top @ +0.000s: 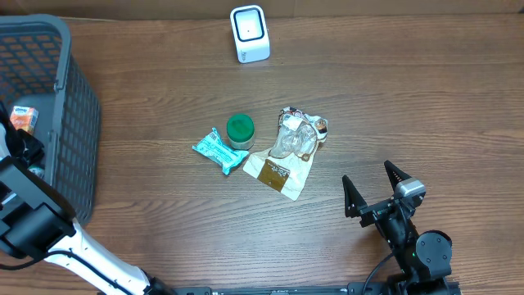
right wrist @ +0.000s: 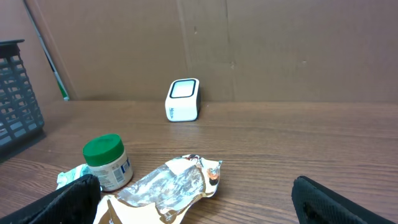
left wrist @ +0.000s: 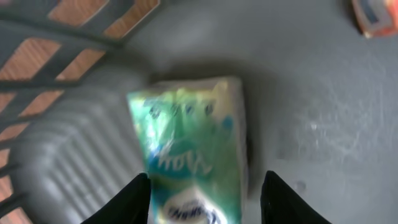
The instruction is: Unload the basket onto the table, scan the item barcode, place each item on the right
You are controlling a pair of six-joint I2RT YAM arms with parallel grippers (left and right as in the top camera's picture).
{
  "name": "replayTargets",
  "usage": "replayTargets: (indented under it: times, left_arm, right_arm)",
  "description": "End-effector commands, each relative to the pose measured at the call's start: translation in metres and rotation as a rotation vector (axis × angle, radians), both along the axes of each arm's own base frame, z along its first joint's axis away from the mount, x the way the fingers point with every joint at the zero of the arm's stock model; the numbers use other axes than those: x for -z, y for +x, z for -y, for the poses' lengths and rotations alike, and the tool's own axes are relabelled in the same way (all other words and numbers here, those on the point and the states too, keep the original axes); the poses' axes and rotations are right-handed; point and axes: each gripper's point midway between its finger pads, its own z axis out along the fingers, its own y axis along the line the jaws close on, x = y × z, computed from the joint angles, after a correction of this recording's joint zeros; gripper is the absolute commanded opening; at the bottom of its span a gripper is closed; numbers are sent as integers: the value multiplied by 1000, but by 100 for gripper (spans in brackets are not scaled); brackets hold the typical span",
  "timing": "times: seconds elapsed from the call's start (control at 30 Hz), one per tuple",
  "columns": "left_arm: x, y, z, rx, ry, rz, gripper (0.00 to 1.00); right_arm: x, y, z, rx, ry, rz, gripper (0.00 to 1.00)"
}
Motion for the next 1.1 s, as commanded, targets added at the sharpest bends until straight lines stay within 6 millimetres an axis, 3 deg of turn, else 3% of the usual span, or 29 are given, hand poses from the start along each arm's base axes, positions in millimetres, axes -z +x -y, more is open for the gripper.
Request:
replayTargets:
  times: [0.0,0.13,0.43,0.47,0.53,0.7,0.9,1.07]
  left_arm:
    - [8,1,-6,8,8,-9,36]
    - [10,4,-8,8,10,0,20]
    - [32,-5,-1,8,-8,-21,27]
    - [34,-7,1,8,-13,-26,24]
    - [39,-10,4,10,-22,-37,4]
    - [35,-13,7,11,-36,-53,4]
    - [-3,0,9,24,-35,-4,4]
    - [-77,25,15,59,22,175,4]
  right_arm:
    - [2,-1,-2,-10,5,0,100]
    - [2,-1,-2,-10,5,0,100]
    - [2,-1,-2,-10,5,0,100]
    - [2,-1,-2,-10,5,0,100]
    - [2,-1,-2,-10,5,0,100]
    - [2,-1,-2,-10,6,-1,100]
    - [2,-1,-2,-10,5,0,100]
    - [2,-1,-2,-10,5,0,100]
